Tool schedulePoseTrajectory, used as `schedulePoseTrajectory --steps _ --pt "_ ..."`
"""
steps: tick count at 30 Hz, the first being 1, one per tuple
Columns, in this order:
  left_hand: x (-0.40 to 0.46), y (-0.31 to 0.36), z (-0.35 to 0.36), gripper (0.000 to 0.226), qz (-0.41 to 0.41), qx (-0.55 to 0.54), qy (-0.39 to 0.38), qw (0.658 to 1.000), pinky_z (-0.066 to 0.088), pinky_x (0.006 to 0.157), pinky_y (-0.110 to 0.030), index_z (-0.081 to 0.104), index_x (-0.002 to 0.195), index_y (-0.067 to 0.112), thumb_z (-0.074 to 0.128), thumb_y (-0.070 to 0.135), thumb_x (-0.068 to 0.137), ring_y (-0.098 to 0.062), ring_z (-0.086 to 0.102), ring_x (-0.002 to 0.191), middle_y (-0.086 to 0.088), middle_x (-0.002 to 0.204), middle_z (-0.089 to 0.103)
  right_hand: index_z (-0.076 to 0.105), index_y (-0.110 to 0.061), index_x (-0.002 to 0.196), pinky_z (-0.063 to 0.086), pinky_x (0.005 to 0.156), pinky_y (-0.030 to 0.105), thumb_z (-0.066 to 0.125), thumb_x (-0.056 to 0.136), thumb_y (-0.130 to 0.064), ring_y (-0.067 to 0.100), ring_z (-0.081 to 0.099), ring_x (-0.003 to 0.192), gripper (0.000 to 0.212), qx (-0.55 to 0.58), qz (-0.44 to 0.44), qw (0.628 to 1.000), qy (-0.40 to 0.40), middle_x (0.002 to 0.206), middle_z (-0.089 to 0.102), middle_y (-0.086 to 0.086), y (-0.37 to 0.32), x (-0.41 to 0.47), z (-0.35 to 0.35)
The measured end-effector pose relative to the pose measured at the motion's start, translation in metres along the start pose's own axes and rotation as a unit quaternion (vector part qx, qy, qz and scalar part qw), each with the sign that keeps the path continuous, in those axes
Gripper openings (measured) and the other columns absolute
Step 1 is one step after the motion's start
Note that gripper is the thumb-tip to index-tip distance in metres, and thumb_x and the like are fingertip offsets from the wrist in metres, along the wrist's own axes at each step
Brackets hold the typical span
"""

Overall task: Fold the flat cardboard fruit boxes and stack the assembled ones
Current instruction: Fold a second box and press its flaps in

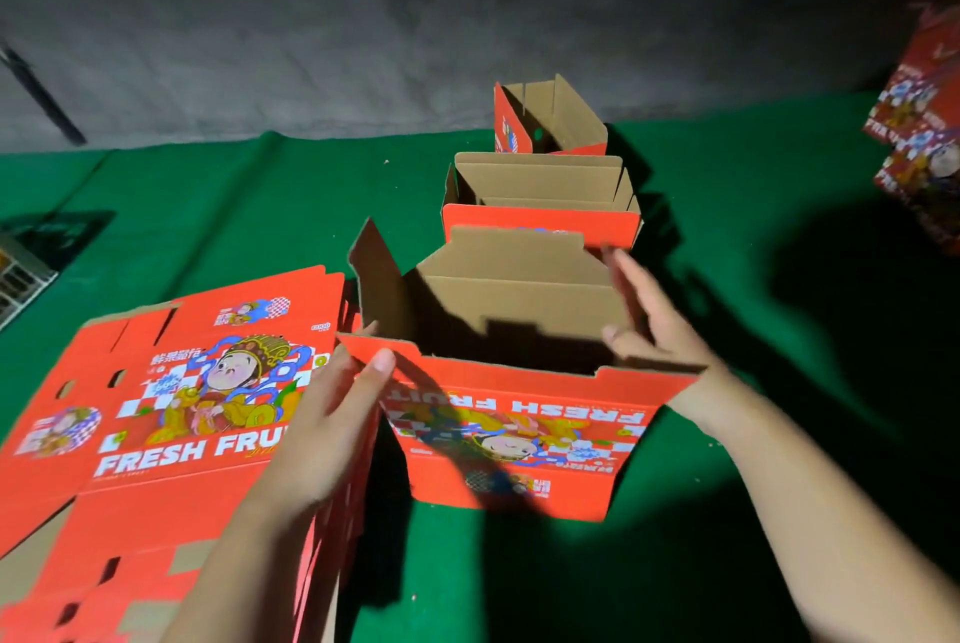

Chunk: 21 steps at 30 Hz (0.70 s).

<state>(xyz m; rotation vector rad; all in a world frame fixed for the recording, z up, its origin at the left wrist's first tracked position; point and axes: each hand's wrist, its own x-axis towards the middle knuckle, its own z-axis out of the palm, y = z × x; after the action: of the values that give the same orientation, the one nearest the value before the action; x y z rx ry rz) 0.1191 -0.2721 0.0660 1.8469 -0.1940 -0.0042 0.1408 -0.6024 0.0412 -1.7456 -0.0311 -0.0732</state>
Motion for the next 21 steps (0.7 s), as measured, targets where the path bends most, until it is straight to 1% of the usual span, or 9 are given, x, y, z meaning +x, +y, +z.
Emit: schedulePoseTrajectory --steps 2,4,6,7,10,13,16,19,21 --pt "-0.001 0.001 0.008 0.034 0.000 0.064 0.045 0.997 0.031 0.088 0.006 0.060 0.091 0.078 0.056 0.045 0.101 0.036 0.046 0.098 0.054 0.091 0.056 0.030 -0.022 0.156 0.035 0.121 0.040 0.056 0.101 -0.003 0.014 0.048 0.140 0.064 0.079 -0.015 0.988 0.131 0.154 0.049 -0.001 0.007 -0.002 0.005" --pt "0.003 -0.008 0.012 0.013 0.029 0.091 0.085 0.992 0.037 0.099 -0.015 0.068 0.100 0.051 0.056 0.045 0.102 0.013 0.052 0.106 0.027 0.097 0.059 0.028 -0.015 0.146 0.044 0.114 0.037 0.062 0.097 -0.002 0.026 0.055 0.130 0.061 0.072 -0.036 0.959 0.272 0.146 0.046 -0.001 0.011 -0.005 0.007" --pt "0.009 -0.017 0.013 0.014 0.044 0.150 0.103 0.982 0.040 0.103 -0.033 0.066 0.108 0.036 0.059 0.045 0.099 -0.016 0.050 0.109 0.005 0.102 0.052 0.034 -0.021 0.133 0.046 0.108 0.033 0.065 0.091 -0.002 0.035 0.050 0.128 0.056 -0.021 -0.112 0.932 0.344 0.139 0.033 -0.008 0.017 -0.008 0.003" --pt "0.012 -0.021 0.015 0.023 0.042 0.175 0.117 0.977 0.041 0.102 -0.034 0.065 0.118 0.032 0.064 0.042 0.098 -0.018 0.047 0.107 -0.001 0.102 0.049 0.042 -0.022 0.128 0.042 0.110 0.036 0.063 0.092 -0.004 0.035 0.045 0.132 0.046 -0.102 -0.161 0.917 0.351 0.139 0.031 -0.007 0.017 -0.012 0.002" --pt "0.016 -0.025 0.021 0.067 0.024 0.206 0.163 0.965 0.035 0.097 -0.023 0.052 0.148 0.020 0.080 0.029 0.088 -0.009 0.038 0.100 -0.008 0.108 0.042 0.063 -0.016 0.122 0.030 0.119 0.034 0.056 0.097 -0.020 0.019 0.039 0.139 0.025 -0.207 -0.262 0.899 0.284 0.148 0.028 0.008 0.020 -0.029 0.007" --pt "0.020 -0.030 0.026 0.083 0.049 0.302 0.157 0.939 0.038 0.092 -0.029 0.045 0.153 0.022 0.085 0.035 0.081 -0.017 0.037 0.100 -0.009 0.111 0.039 0.066 -0.026 0.133 0.028 0.121 0.041 0.060 0.094 -0.046 0.028 0.029 0.146 0.044 -0.263 -0.155 0.941 0.147 0.162 0.021 0.012 0.008 -0.041 0.015" --pt "0.019 -0.034 0.032 0.081 0.087 0.373 0.148 0.912 0.044 0.095 -0.045 0.043 0.153 0.019 0.081 0.039 0.084 -0.035 0.045 0.110 -0.017 0.119 0.042 0.035 -0.035 0.158 0.025 0.116 0.057 0.068 0.086 -0.055 0.038 0.009 0.149 0.082 -0.500 -0.021 0.850 0.167 0.166 0.007 0.011 -0.002 -0.043 0.029" --pt "0.018 -0.039 0.033 0.080 0.111 0.383 0.142 0.906 0.043 0.096 -0.047 0.040 0.155 0.013 0.078 0.033 0.087 -0.036 0.042 0.112 -0.019 0.121 0.043 0.053 -0.024 0.147 0.036 0.088 0.050 0.080 0.076 -0.034 0.034 0.043 0.109 0.077 -0.543 -0.182 0.794 0.202 0.128 0.046 0.007 -0.014 -0.039 0.051" --pt "0.018 -0.041 0.033 0.080 0.139 0.384 0.133 0.903 0.043 0.094 -0.047 0.039 0.155 0.011 0.078 0.027 0.087 -0.034 0.041 0.110 -0.017 0.119 0.041 0.066 -0.023 0.132 0.044 0.080 0.044 0.078 0.078 -0.026 0.032 0.053 0.094 0.055 -0.541 -0.304 0.777 0.104 0.107 0.059 0.002 -0.016 -0.033 0.061"
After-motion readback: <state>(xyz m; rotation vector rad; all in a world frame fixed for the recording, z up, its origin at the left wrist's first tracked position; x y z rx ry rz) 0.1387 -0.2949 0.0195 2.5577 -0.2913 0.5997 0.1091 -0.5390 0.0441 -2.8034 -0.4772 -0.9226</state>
